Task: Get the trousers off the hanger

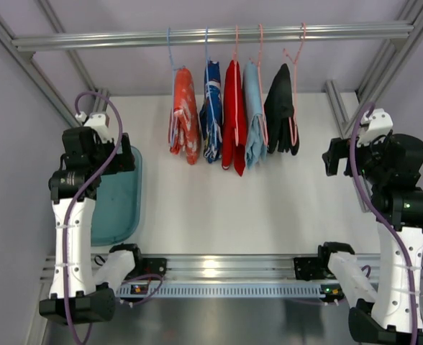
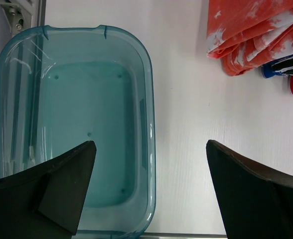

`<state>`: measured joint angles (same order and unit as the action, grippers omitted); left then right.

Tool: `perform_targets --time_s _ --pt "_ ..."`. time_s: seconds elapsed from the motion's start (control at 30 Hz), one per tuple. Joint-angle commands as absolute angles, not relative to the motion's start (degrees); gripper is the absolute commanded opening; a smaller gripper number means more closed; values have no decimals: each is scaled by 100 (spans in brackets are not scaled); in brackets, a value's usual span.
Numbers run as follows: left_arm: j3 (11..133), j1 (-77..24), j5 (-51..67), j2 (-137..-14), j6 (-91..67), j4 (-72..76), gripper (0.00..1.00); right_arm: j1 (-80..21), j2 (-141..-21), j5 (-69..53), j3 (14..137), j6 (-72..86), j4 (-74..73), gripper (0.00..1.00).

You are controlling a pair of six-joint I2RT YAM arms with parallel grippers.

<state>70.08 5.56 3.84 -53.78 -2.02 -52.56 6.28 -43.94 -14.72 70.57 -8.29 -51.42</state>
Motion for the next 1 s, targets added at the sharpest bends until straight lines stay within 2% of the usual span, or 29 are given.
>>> perform_targets --time_s 0.0,0.17,0.33,0.47,0.63,0.83,0.97 --pt "7496 554 492 -5649 -466 -5387 99 703 -4456 -1608 7400 -747 -5238 99" --pt "8524 554 1036 -6161 -719 -5651 99 703 -4614 -1749 7479 -721 -5344 99" --pt "9393 545 2880 -6468 -1300 -5389 99 703 -4561 -1819 7348 -703 -5291 99" --pt "9773 545 4172 -6881 -2238 -4791 93 703 -4658 -1881 7453 -642 -5326 99" --pt "9774 545 5140 -7347 -3592 -3589 90 747 -4851 -1899 7681 -606 -5344 99" --pt "9572 379 5335 -7673 -4375 -2700 84 800 -4843 -1802 7682 -598 -5326 99" --pt "8782 203 5318 -7550 -5105 -1043 77 844 -4887 -1819 7647 -580 -5335 99"
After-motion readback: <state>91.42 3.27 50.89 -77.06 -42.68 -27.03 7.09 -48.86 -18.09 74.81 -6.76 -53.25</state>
